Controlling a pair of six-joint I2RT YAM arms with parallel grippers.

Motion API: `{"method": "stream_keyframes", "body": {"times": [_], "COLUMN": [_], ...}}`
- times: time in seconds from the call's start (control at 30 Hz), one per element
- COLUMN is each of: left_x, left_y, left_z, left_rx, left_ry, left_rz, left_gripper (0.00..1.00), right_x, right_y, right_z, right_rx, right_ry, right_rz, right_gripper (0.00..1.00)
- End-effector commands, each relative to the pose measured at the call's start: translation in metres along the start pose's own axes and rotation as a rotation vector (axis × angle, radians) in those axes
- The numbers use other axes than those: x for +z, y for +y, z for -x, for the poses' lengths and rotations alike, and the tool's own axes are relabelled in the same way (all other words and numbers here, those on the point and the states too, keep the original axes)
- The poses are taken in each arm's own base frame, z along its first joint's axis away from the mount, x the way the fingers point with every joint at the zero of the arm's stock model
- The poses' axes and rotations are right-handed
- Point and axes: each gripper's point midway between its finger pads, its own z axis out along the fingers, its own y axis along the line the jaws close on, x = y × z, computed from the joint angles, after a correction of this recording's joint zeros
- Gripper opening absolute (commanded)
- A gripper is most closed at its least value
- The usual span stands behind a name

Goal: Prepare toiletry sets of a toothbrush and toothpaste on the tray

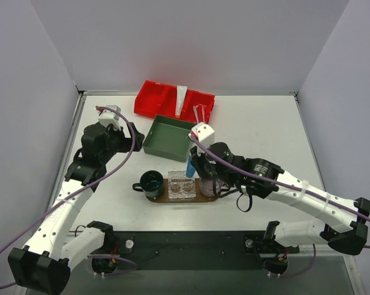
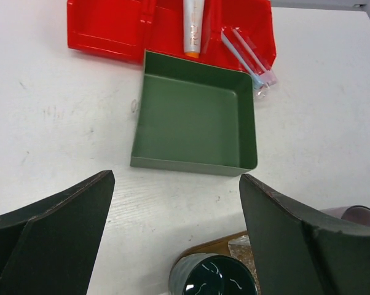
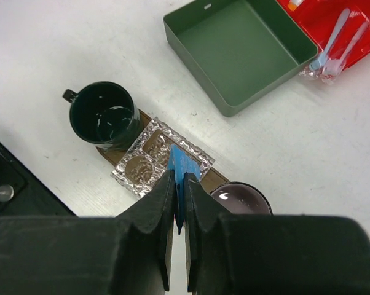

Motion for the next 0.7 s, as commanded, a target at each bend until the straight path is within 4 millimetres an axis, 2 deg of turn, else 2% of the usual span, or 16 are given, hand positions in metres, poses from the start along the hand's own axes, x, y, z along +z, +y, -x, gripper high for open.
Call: {"method": "stream_keyframes", "body": {"times": [0.0,0.3,0.67], "left_x": [-0.004,-0.004,-0.004], "left_y": [0.016,0.017,0.017], "left_z": [0.015,0.016,0.014], "left_rx": [0.023,0.027,0.030], "left_ry": [-0.036,-0.033,-0.030], "left_rz": [0.082,0.086,0.087], "left_gripper": [0.94,0.94,0.94], "right_x": [0.008,0.023,0.033], "right_y": [-0.003,0.007,0.013], "right_z": [0.022,0.015,0.002], "right_rx": [-0.006,0.008,0.033], "right_ry": [-0.057,-0.054,-0.016], "right_rz": [-0.052,-0.044,-0.029], "right_gripper": [0.00,0.00,0.00]}}
